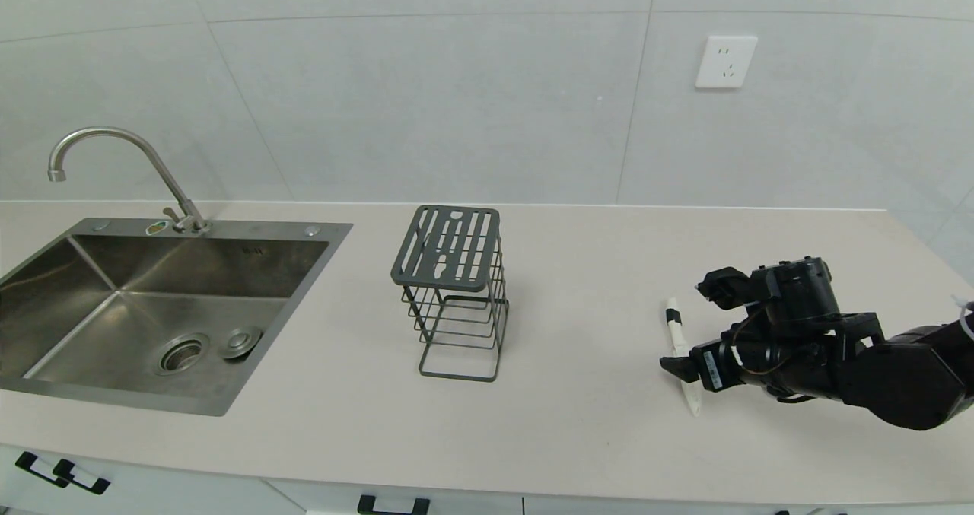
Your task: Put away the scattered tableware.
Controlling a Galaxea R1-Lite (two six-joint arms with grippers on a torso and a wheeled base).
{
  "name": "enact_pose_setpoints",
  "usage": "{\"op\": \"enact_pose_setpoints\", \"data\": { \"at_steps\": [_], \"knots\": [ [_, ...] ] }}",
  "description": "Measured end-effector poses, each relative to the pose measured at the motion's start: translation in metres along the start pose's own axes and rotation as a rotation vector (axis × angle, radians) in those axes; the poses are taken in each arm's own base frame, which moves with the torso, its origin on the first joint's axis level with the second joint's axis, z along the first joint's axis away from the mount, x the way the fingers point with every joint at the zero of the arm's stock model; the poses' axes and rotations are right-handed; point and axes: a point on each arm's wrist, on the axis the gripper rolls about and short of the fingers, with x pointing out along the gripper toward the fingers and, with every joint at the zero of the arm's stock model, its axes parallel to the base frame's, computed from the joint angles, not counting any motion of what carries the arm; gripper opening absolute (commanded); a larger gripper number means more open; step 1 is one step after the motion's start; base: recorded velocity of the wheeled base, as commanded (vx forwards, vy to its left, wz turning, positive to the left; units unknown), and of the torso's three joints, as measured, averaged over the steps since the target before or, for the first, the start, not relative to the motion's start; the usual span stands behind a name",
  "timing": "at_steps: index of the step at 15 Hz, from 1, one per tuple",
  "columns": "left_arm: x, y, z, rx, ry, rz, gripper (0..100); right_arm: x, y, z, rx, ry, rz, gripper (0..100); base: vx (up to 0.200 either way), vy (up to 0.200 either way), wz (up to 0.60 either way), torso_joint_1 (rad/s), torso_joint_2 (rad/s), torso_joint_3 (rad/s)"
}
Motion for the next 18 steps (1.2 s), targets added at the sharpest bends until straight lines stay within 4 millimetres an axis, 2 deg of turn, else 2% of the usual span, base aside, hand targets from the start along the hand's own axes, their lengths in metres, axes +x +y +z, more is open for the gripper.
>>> {"op": "enact_pose_setpoints", "data": {
  "at_steps": [5, 9, 18],
  "knots": [
    [0.0, 0.0, 0.0, -0.001, 0.0, -0.001, 100, 0.023, -0.002, 0.004, 0.004, 0.01, -0.021, 100, 0.0, 0.0, 0.0, 0.0, 0.0, 0.0],
    [0.0, 0.0, 0.0, -0.001, 0.0, 0.0, 100, 0.041, -0.016, 0.013, 0.028, -0.009, -0.053, 100, 0.0, 0.0, 0.0, 0.0, 0.0, 0.0],
    [0.0, 0.0, 0.0, -0.001, 0.0, 0.0, 100, 0.053, -0.011, 0.004, 0.019, 0.027, -0.043, 100, 0.0, 0.0, 0.0, 0.0, 0.0, 0.0]
  ]
}}
